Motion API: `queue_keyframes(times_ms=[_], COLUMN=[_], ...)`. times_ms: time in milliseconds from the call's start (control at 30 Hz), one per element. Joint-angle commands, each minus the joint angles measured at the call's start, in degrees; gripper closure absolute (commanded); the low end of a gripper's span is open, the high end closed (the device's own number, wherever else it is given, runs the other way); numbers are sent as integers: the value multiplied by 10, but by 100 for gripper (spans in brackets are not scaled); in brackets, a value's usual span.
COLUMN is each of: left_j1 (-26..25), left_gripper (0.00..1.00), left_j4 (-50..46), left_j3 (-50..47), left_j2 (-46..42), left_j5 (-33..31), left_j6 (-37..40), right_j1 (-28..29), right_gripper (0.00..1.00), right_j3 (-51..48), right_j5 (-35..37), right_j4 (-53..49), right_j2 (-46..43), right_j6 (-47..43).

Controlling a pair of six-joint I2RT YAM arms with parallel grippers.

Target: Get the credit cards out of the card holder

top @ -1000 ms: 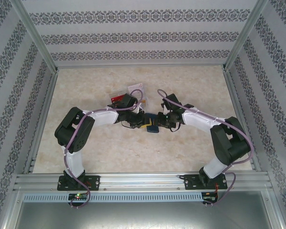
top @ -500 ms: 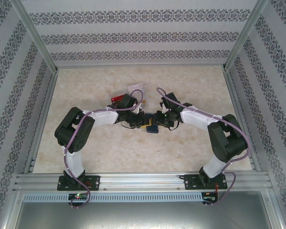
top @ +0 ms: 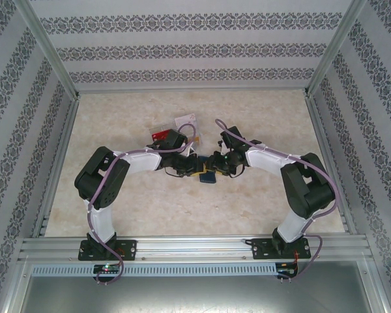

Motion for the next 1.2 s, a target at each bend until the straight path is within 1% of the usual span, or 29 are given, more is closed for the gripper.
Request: queue_keyframes(times_ms=[0, 167, 333, 433, 500, 667, 733, 833, 867, 967, 1067, 1167], left_j1=[0, 3, 4, 4, 4, 4, 4, 4, 4, 3, 5, 8], left_gripper=[100, 100, 100, 100, 100, 100, 100, 86, 78, 60, 50, 40], left_j4=[25, -8, -19, -27, -29, -33, -40, -54, -59, -66, -75, -88], left_j3=[-3, -5, -6, -5, -4, 2, 6, 13, 16, 23, 28, 33], left_j2=[-37, -40, -33, -30, -26, -22, -22, -17, -14, -8, -11, -19], left_j5=[-2, -38, -48, -54, -53, -45, -45, -48, -45, -45, -57, -69], left_j6=[12, 22, 20, 21, 21, 25, 28, 31, 30, 25, 25, 27], right_j1=[3, 11, 22, 27, 29, 29, 29, 29, 29, 30, 30, 28], right_gripper=[69, 78, 79, 79, 78, 71, 70, 71, 72, 75, 76, 82], right_j3=[9, 24, 43, 53, 53, 46, 54, 64, 67, 75, 76, 70], right_j5=[53, 145, 199, 219, 213, 149, 140, 141, 142, 145, 166, 189], right_j4=[-41, -102, -139, -153, -148, -97, -95, -93, -92, -92, -97, -98], right_j2=[14, 10, 12, 11, 8, 2, 9, 21, 25, 37, 38, 24], right_j6=[0, -15, -16, -14, -15, -24, -28, -34, -37, -44, -52, -64])
